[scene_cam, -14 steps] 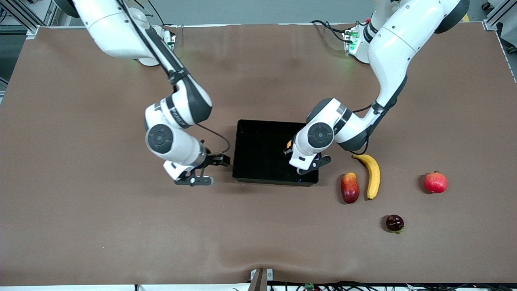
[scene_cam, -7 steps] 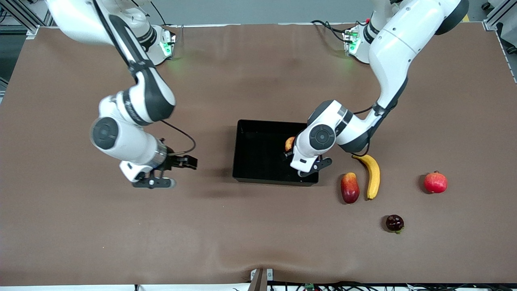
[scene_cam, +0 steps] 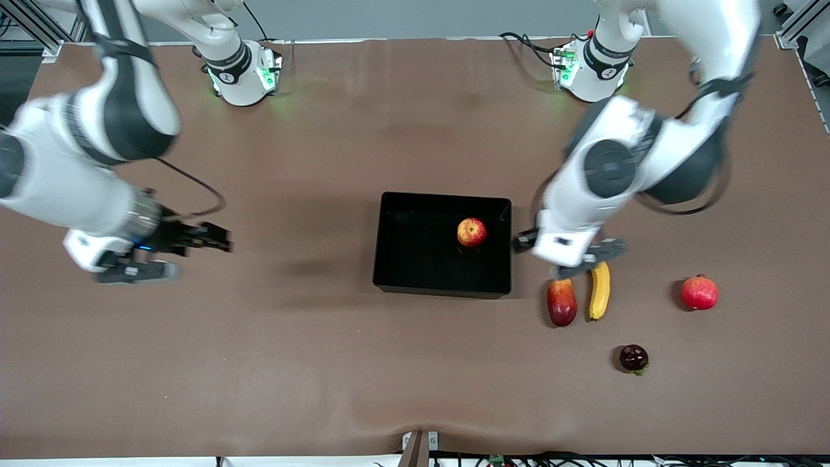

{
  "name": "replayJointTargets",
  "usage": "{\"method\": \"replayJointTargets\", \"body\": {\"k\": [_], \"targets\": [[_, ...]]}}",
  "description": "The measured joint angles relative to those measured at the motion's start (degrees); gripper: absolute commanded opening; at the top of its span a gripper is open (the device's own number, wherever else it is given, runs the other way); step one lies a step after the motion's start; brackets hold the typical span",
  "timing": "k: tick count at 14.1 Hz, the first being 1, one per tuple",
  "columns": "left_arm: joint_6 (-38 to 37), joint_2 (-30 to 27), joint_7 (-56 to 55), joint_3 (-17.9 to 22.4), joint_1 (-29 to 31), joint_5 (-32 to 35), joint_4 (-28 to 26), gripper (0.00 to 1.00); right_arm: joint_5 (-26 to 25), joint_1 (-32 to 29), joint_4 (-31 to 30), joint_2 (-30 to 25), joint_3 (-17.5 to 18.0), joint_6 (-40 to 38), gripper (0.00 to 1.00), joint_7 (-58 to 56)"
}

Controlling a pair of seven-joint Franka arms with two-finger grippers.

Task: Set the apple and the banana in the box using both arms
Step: 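Open the left gripper over the box while the right gripper withdraws, then reach and grasp the yellow banana with the left gripper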

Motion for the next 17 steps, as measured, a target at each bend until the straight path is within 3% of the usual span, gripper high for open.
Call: {"method": "replayJointTargets", "body": {"k": [2, 5, 10, 13, 15, 16, 17], "targets": [[-0.34, -0.46, 6.73, 0.15, 5.32, 0.01, -1.82, 1.0, -0.21, -1.28, -0.03, -2.67, -3.06, -3.0, 1.0, -4.31], [5.42, 0.85, 12.31, 0.25, 10.76, 0.01, -6.35, 1.0, -4.05, -4.72, 0.02, -7.68, -3.55, -8.62, 1.0, -6.04], [24.26, 2.32, 16.34, 0.27, 15.82, 4.86, -18.83, 1.0, -5.77, -7.56, 0.11, -14.81, -1.09, -17.97, 1.0, -3.2], [34.78, 5.19, 16.61, 0.31, 18.16, 8.72, -24.46, 0.93, -5.93, -7.75, 0.16, -15.78, -0.99, -19.2, 1.0, -2.18], [39.22, 8.27, 16.61, 0.35, 19.13, 11.1, -25.6, 0.81, -6.15, -8.04, 0.69, -15.78, -1.03, -20.23, 1.0, -2.12], [41.37, 10.08, 16.61, 0.41, 19.41, 11.75, -25.77, 0.68, -6.73, -8.08, 1.17, -15.79, -1.0, -20.51, 1.0, -2.12], [43.02, 11.81, 16.61, 0.51, 19.67, 12.4, -25.78, 0.46, -7.68, -8.08, 1.74, -15.79, -0.86, -20.94, 1.0, -2.12]]}}
